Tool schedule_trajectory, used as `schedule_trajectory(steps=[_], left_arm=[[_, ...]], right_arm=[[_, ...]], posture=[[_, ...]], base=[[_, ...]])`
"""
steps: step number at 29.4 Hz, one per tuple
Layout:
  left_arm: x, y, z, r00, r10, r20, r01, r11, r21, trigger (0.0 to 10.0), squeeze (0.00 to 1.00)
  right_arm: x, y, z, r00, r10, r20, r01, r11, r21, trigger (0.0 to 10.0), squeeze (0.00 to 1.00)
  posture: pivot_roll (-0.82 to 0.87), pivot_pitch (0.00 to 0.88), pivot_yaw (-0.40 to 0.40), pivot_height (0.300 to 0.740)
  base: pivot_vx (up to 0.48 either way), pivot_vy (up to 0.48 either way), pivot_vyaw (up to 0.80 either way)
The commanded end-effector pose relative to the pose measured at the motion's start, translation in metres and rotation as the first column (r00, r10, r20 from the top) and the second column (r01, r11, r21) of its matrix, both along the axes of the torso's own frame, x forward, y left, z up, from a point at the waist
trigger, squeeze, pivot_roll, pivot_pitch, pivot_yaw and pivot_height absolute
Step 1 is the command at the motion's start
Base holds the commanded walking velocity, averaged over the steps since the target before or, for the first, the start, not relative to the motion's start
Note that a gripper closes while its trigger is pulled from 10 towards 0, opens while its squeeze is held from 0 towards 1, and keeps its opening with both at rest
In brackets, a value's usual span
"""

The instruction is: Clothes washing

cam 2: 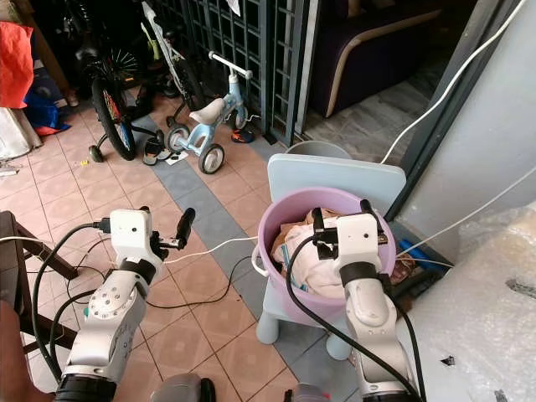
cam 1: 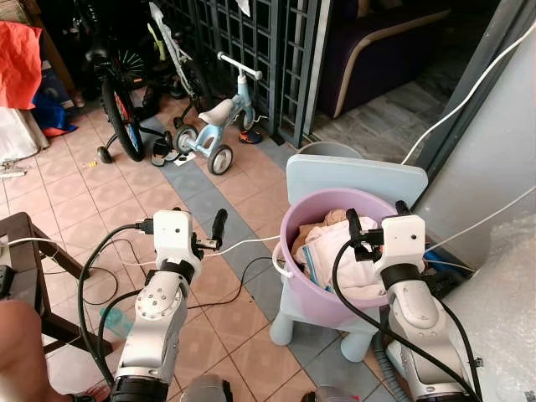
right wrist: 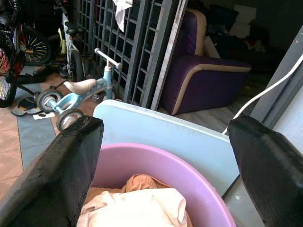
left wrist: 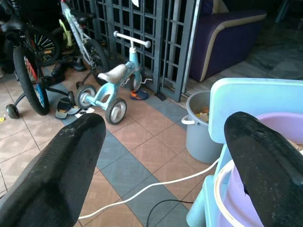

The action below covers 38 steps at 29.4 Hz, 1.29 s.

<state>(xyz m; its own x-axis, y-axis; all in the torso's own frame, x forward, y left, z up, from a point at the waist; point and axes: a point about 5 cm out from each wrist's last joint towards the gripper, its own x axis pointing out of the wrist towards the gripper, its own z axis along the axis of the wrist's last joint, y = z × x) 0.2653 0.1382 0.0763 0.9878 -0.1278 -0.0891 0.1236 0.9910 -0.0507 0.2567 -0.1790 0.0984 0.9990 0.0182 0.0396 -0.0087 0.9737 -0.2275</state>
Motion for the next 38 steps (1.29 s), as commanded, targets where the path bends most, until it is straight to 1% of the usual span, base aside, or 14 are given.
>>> schedule_trajectory(steps=[1, 9, 14, 27, 30, 36, 38], left_arm=[[0.0003, 0.0019, 0.0035, 1.000, -0.008, 0.019, 0.008, 1.000, 0.002, 10.0, 0.00], [0.0012, 0.0002, 0.0032, 1.000, -0.018, 0.012, 0.018, 1.000, 0.006, 10.0, 0.00], [-0.0015, -0.0029, 0.0023, 0.999, -0.037, 0.010, 0.037, 0.999, 0.006, 10.0, 0.00], [-0.0012, -0.0040, 0.0020, 0.999, -0.042, 0.007, 0.042, 0.999, 0.005, 10.0, 0.00], [-0.0012, -0.0048, 0.0010, 0.999, -0.049, -0.001, 0.049, 0.999, 0.007, 10.0, 0.00], [-0.0018, -0.0062, -0.0002, 0.999, -0.050, -0.013, 0.050, 0.999, 0.005, 10.0, 0.00], [-0.0020, -0.0064, -0.0002, 0.999, -0.042, -0.012, 0.042, 0.999, 0.000, 10.0, 0.00]], right_arm=[[0.0000, -0.0034, -0.0022, 1.000, -0.011, -0.015, 0.011, 1.000, 0.010, 10.0, 1.00], [-0.0017, -0.0030, -0.0020, 1.000, -0.015, -0.018, 0.015, 1.000, 0.010, 10.0, 1.00], [-0.0044, -0.0027, -0.0047, 1.000, -0.014, -0.028, 0.015, 1.000, 0.013, 10.0, 1.00], [-0.0018, 0.0000, -0.0029, 0.999, -0.006, -0.032, 0.006, 1.000, 0.017, 10.0, 1.00], [-0.0022, 0.0010, -0.0065, 0.998, -0.021, -0.055, 0.022, 1.000, 0.017, 10.0, 1.00], [-0.0012, 0.0016, -0.0062, 0.998, -0.017, -0.054, 0.018, 1.000, 0.014, 10.0, 1.00], [-0.0006, 0.0021, -0.0060, 0.999, -0.011, -0.052, 0.012, 1.000, 0.011, 10.0, 0.95]], posture=[[-0.01, 0.000, 0.027, 0.740], [-0.02, 0.000, 0.032, 0.740], [-0.02, 0.000, 0.031, 0.740], [-0.02, 0.000, 0.030, 0.740], [-0.02, 0.000, 0.031, 0.740], [-0.02, 0.000, 0.029, 0.740], [-0.01, 0.000, 0.025, 0.740]], base=[[0.274, 0.000, 0.00], [0.269, 0.000, 0.00], [0.290, 0.000, 0.00], [0.343, 0.000, 0.00], [0.386, 0.000, -0.69], [0.346, 0.000, -0.75], [0.000, 0.000, 0.00]])
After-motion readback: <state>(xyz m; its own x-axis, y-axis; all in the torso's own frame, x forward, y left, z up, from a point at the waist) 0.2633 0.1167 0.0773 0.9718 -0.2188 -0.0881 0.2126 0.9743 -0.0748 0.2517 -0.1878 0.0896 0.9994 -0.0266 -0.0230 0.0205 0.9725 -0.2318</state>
